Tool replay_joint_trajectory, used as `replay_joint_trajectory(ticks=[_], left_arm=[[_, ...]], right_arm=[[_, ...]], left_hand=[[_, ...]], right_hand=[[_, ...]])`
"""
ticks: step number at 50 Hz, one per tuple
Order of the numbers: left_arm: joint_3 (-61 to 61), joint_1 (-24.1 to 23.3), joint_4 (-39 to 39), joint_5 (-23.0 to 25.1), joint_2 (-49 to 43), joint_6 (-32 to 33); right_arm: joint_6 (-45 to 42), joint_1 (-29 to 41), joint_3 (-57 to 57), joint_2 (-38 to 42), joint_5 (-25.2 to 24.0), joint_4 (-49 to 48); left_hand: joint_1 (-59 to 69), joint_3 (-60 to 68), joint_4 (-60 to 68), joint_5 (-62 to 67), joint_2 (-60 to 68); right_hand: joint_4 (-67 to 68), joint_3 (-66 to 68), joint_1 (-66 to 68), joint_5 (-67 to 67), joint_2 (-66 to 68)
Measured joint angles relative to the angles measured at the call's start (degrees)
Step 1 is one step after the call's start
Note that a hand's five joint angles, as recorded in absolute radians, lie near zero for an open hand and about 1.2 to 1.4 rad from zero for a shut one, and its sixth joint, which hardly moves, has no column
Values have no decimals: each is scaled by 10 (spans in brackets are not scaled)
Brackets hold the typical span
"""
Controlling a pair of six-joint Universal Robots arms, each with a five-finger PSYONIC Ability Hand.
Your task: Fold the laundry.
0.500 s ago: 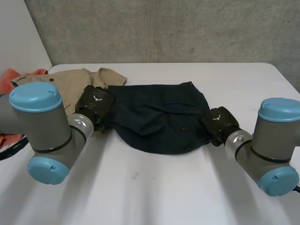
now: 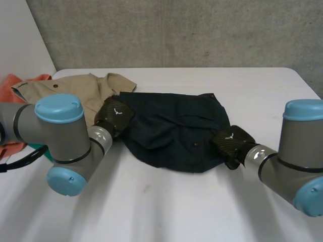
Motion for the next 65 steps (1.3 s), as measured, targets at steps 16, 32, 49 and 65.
replay_joint_trajectory(ticks=[16,32,49,65], left_arm=[[-89,-42,-166,27,156,50],[-47,-40,-178,-11,181,14],[19,-20,-151,8,147,-98],[50,-9,-135,8,100,-107]], right_arm=[[-145,-85,29,-119,-63,173],[131,-39,-109,-43,-15,106],[241,34,-203,160,139,4],[221,54,-143,-63,98,-72]], left_hand=[[-43,-13,-16,-13,-22],[-474,-441,-450,-452,-453],[-474,-450,-458,-458,-459],[-515,-482,-491,-473,-495]], right_hand=[[-404,-400,-375,-397,-406],[-474,-469,-434,-453,-461],[-158,-152,-143,-155,-143],[-1,-3,11,14,-3]])
